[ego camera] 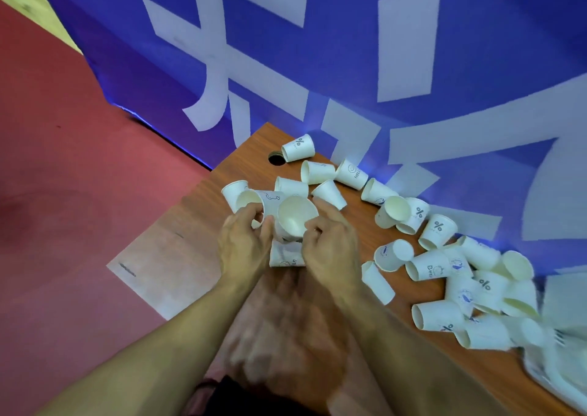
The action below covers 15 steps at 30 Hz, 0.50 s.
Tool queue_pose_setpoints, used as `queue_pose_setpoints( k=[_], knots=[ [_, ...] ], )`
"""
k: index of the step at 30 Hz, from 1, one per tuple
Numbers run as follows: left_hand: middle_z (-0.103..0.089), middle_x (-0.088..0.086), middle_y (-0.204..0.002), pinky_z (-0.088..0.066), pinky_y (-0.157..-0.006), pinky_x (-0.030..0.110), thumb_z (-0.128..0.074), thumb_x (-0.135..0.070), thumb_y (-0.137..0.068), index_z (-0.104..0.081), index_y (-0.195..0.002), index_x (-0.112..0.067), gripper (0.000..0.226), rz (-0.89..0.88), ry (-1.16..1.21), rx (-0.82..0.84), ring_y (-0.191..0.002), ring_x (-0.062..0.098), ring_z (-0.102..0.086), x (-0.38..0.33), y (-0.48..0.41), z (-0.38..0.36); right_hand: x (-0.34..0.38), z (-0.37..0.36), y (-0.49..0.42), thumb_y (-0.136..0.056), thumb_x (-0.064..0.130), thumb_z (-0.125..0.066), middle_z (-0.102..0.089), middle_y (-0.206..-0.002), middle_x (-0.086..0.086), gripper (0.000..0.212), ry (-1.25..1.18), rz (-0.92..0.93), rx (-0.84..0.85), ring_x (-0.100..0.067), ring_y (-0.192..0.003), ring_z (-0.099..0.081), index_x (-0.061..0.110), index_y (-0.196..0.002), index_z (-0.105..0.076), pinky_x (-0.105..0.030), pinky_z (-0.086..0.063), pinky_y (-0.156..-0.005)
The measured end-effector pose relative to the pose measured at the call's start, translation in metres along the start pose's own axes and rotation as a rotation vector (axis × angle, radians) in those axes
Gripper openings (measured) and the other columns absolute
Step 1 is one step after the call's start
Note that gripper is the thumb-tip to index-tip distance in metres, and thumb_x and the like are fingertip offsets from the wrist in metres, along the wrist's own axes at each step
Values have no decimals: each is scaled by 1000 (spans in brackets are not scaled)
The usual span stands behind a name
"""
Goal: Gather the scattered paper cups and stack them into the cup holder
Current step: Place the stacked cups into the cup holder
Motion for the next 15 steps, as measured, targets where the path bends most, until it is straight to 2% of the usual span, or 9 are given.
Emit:
queue_pose_setpoints(
  k=[3, 6, 9, 11, 13, 15],
  knots=[
    [-51, -7, -72, -28, -61, 29, -67, -25, -87, -60, -85, -17, 11, -190, -74, -25, -72, 23, -47, -50, 13, -12, -18, 52, 11, -76, 7, -57, -49, -146, 1, 26, 31, -9, -88, -15, -121, -55, 8, -94, -76, -24, -45, -93],
    [-63, -5, -80, -29, -61, 29, -68, -25, -85, -66, -87, -18, 7, -353, -61, -41, -72, 23, -49, -100, 31, -27, -41, 102, 29, -79, 8, -58, -44, -150, 0, 25, 47, -37, -185, -17, -119, -57, 11, -96, -76, -22, -42, -94],
    [-66, -5, -83, -40, -63, 33, -64, -31, -85, -68, -88, -22, 11, -471, -45, 7, -73, 23, -51, -151, 54, -48, -67, 147, 54, -81, 13, -59, -44, -149, -1, 19, 82, -39, -275, -20, -106, -62, 13, -92, -75, -30, -51, -83],
    [-66, -5, -84, -39, -63, 33, -63, -31, -85, -68, -88, -23, 10, -535, -52, 44, -73, 24, -49, -183, 74, -60, -84, 176, 72, -82, 14, -65, -49, -144, -1, 10, 113, -57, -336, -21, -94, -65, 12, -87, -73, -31, -52, -73],
    [-66, -4, -87, -39, -65, 33, -62, -27, -86, -68, -89, -22, 8, -629, -59, 77, -74, 25, -47, -213, 97, -73, -102, 205, 91, -83, 13, -67, -54, -134, 0, 6, 140, -81, -410, -23, -78, -65, 10, -84, -72, -34, -52, -63],
    [-67, -3, -89, -37, -68, 33, -64, -26, -87, -69, -90, -22, 7, -730, -79, 94, -74, 26, -48, -238, 120, -86, -117, 231, 111, -85, 15, -66, -58, -120, 1, 7, 198, -79, -474, -23, -70, -63, 11, -83, -71, -35, -51, -58]
  ],
)
Point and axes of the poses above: each hand's wrist, its own y-axis away from the middle knuckle, its own z-axis out of the back of the hand, x = y × z, the point moved 6 cm from there along -y, towards the middle knuckle
